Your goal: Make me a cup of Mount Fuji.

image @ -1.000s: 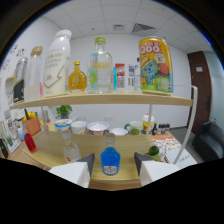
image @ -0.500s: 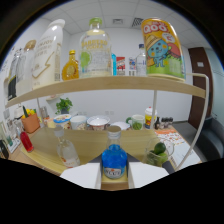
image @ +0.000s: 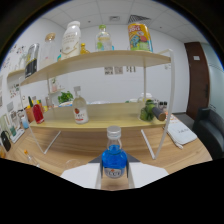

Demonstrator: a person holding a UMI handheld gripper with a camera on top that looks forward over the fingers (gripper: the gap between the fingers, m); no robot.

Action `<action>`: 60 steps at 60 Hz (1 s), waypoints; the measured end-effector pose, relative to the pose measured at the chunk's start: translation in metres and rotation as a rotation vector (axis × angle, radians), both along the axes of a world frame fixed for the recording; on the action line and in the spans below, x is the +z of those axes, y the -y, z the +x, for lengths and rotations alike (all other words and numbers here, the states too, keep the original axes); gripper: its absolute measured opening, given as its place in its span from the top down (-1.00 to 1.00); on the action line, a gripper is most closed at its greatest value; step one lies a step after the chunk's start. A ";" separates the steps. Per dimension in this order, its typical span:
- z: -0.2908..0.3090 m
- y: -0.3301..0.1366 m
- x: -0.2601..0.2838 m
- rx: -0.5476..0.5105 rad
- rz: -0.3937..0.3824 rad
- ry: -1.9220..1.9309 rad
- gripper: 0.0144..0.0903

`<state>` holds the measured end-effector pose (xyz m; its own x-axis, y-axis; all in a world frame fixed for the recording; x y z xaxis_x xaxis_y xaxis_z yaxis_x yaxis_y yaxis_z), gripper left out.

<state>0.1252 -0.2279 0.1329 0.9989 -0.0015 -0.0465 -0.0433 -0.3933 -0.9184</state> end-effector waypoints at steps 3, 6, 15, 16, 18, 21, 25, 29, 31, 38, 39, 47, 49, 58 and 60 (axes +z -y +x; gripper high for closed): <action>-0.003 0.003 -0.008 0.011 -0.010 0.023 0.44; -0.002 0.004 -0.015 0.022 -0.020 0.087 0.44; 0.005 -0.002 -0.018 0.091 -0.034 0.396 0.44; 0.006 -0.002 -0.018 0.098 -0.037 0.437 0.44; 0.008 -0.004 -0.016 0.115 -0.040 0.515 0.44; 0.010 -0.007 -0.014 0.142 -0.048 0.641 0.44; 0.010 -0.010 -0.011 0.185 -0.057 0.806 0.44; 0.011 -0.012 -0.010 0.230 -0.074 0.970 0.45; 0.009 -0.014 -0.010 0.254 -0.079 1.049 0.45; 0.004 -0.019 -0.008 0.327 -0.093 1.295 0.44; 0.003 -0.019 -0.008 0.336 -0.095 1.324 0.45; -0.006 -0.024 -0.008 0.409 -0.101 1.551 0.45; -0.007 -0.024 -0.009 0.423 -0.107 1.604 0.45; -0.004 -0.027 -0.016 0.465 -0.169 1.808 0.45; -0.004 -0.028 -0.016 0.470 -0.178 1.834 0.45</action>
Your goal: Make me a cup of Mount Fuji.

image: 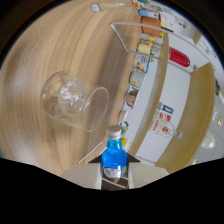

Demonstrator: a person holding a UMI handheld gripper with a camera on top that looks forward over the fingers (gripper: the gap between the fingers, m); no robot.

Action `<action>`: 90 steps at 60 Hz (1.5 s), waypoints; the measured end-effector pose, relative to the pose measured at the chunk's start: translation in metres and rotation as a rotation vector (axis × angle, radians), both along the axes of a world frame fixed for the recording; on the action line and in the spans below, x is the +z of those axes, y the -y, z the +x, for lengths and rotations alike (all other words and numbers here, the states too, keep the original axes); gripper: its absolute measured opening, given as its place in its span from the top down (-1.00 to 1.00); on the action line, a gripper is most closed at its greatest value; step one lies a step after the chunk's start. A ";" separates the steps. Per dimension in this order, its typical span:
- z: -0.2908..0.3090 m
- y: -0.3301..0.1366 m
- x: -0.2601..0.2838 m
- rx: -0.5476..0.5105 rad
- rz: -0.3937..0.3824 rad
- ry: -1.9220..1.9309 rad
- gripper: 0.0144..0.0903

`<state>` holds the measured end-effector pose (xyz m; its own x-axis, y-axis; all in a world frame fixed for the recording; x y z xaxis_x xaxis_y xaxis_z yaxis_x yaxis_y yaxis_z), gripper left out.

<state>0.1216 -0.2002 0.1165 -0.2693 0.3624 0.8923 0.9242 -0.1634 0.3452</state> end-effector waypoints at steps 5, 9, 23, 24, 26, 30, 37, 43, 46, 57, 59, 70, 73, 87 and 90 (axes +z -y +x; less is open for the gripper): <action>-0.001 0.000 -0.002 0.005 -0.010 0.027 0.44; -0.003 0.003 -0.001 0.005 -0.012 0.018 0.44; -0.014 0.010 0.033 -0.036 0.088 -0.457 0.44; -0.017 0.011 0.037 -0.034 0.091 -0.527 0.44; -0.022 0.014 0.045 -0.033 0.101 -0.666 0.44; -0.023 0.017 0.066 -0.044 0.146 -0.926 0.44; -0.006 0.026 0.090 -0.056 0.201 -1.309 0.43; 0.026 0.029 0.082 -0.130 0.225 -1.514 0.43; 0.044 0.029 0.069 -0.174 0.227 -1.587 0.43; 0.107 0.024 -0.006 -0.392 0.188 -1.752 0.43; 0.115 0.023 -0.018 -0.424 0.180 -1.768 0.44; 0.137 0.022 -0.070 -0.546 0.099 -1.774 0.43; 0.140 0.022 -0.079 -0.569 0.078 -1.769 0.43; 0.139 0.033 -0.102 -0.651 0.006 -1.764 0.42; 0.140 0.034 -0.103 -0.657 0.008 -1.766 0.42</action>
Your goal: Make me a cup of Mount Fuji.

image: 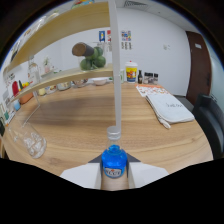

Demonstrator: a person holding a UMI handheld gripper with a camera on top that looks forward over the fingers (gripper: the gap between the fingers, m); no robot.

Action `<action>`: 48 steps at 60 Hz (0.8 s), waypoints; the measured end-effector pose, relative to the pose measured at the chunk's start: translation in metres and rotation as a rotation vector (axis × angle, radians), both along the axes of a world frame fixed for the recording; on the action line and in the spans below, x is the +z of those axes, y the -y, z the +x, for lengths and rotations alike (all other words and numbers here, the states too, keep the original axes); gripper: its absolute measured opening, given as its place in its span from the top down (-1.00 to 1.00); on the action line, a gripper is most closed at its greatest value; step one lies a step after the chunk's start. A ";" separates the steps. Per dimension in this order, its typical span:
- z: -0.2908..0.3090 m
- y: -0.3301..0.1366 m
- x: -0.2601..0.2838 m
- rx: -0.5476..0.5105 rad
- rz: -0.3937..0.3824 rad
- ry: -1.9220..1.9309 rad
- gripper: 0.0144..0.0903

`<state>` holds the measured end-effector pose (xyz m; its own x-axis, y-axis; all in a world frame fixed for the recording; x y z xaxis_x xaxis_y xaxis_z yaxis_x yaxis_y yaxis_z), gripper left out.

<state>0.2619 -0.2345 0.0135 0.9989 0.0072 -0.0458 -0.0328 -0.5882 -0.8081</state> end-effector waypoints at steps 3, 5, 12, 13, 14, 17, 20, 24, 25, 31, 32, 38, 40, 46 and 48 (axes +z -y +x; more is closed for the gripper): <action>-0.001 0.003 0.000 -0.005 -0.005 -0.001 0.41; 0.000 0.005 -0.001 -0.010 -0.010 -0.003 0.41; 0.001 0.011 -0.005 -0.019 -0.034 0.003 0.39; 0.001 0.012 -0.005 -0.020 -0.039 0.004 0.38; 0.000 0.013 -0.005 -0.022 -0.043 0.003 0.37; 0.001 0.015 -0.003 -0.037 -0.047 -0.001 0.18; 0.001 0.019 0.003 -0.057 -0.046 -0.001 -0.05; -0.002 0.026 0.019 -0.077 -0.025 0.001 -0.60; -0.002 0.027 0.023 -0.084 -0.019 0.003 -0.73; -0.012 0.040 0.051 -0.132 0.017 0.017 -0.84; -0.015 0.042 0.056 -0.137 0.025 0.016 -0.84; -0.053 0.055 0.079 -0.143 0.052 -0.009 -0.84; -0.069 0.059 0.085 -0.141 0.056 -0.014 -0.85; -0.114 0.064 0.093 -0.129 0.072 -0.031 -0.84; -0.129 0.065 0.095 -0.127 0.074 -0.037 -0.83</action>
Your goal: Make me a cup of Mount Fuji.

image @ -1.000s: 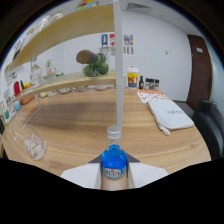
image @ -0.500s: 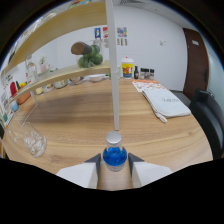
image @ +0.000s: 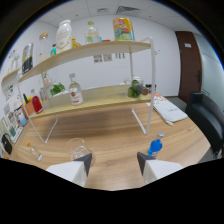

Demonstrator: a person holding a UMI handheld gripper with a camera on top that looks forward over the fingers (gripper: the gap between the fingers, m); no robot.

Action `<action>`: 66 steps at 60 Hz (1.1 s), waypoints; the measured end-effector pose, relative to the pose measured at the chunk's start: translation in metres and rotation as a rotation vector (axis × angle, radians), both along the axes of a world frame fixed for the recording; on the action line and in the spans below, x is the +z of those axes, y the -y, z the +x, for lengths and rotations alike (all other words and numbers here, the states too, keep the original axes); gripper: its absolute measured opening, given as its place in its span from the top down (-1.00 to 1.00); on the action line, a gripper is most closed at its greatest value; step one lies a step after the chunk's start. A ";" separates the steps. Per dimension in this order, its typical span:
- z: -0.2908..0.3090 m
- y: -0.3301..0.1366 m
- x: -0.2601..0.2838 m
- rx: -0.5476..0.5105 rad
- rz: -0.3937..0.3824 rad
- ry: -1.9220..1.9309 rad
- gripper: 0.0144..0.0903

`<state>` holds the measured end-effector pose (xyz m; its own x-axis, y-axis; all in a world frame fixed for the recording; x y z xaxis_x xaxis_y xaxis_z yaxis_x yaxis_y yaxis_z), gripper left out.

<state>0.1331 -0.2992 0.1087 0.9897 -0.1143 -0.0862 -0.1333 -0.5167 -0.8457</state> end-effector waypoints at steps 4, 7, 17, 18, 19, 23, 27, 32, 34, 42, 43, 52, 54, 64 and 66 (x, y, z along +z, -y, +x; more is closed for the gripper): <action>-0.028 -0.002 0.007 0.007 0.000 -0.007 -0.84; -0.046 -0.006 0.018 0.011 0.010 -0.008 -0.84; -0.099 -0.022 0.090 0.022 0.107 0.006 -0.84; -0.102 -0.024 0.098 0.025 0.118 0.009 -0.84; -0.106 -0.026 0.107 0.026 0.129 0.016 -0.85; -0.121 -0.037 0.146 0.033 0.184 0.050 -0.86; -0.137 -0.052 0.184 0.051 0.248 0.066 -0.85; -0.157 -0.072 0.224 0.077 0.309 0.056 -0.84; -0.164 -0.081 0.239 0.088 0.334 0.054 -0.84; -0.184 -0.121 0.279 0.095 0.412 0.077 -0.83; -0.185 -0.126 0.282 0.090 0.417 0.081 -0.83; -0.205 -0.167 0.292 0.099 0.426 0.075 -0.66; -0.207 -0.175 0.291 0.098 0.420 0.082 -0.60; -0.198 -0.203 0.282 0.052 0.378 0.147 -0.16; -0.195 -0.206 0.280 0.046 0.373 0.154 -0.06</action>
<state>-0.0623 -0.0931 0.3888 0.9976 -0.0582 0.0369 0.0263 -0.1735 -0.9845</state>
